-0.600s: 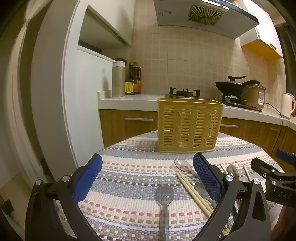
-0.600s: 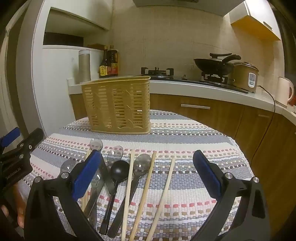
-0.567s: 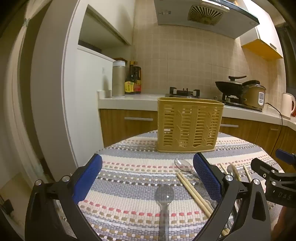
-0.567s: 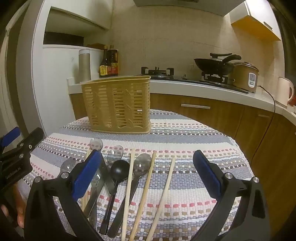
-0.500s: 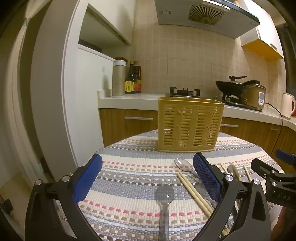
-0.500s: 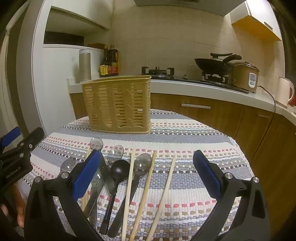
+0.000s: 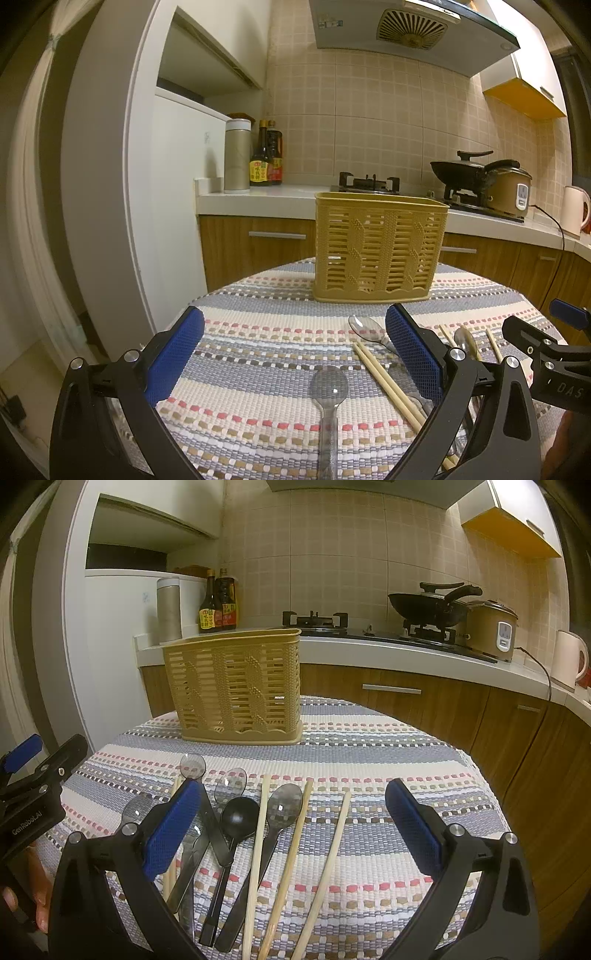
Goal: Organize utensils
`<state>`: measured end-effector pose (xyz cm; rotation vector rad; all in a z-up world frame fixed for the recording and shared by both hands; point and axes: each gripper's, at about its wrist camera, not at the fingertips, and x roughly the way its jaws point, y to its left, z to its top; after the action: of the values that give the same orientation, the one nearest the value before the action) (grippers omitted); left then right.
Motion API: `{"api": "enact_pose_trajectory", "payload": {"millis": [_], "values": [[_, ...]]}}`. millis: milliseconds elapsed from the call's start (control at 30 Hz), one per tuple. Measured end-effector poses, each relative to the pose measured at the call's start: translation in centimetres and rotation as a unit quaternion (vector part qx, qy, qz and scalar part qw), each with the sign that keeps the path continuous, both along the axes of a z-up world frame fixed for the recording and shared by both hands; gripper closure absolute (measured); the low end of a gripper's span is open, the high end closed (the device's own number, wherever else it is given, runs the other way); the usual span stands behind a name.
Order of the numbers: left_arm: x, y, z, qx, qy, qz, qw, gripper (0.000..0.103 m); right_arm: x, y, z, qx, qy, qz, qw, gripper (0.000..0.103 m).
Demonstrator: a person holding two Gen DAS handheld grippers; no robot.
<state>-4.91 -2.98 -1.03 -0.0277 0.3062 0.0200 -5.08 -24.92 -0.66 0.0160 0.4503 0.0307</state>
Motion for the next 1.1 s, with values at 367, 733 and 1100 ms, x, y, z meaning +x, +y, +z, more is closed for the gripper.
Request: {"api": "enact_pose_trajectory", "payload": {"millis": [367,733,1100], "values": [[-0.09,-0.26,-0.05,0.001,-0.002,-0.008,1.0000,0.008,0.13,-0.53,0.01,0.003,0.004,-0.001,1.000,0.007],[-0.03,-0.27,-0.08,0.000,0.000,-0.008,1.0000,0.008,0.25,-0.30,-0.08,0.000,0.004,0.002,1.000,0.007],[-0.03,-0.29,-0.07,-0.001,0.000,-0.008,1.0000,0.008,0.28,-0.19,-0.18,-0.003,0.006,0.002,1.000,0.007]]}}
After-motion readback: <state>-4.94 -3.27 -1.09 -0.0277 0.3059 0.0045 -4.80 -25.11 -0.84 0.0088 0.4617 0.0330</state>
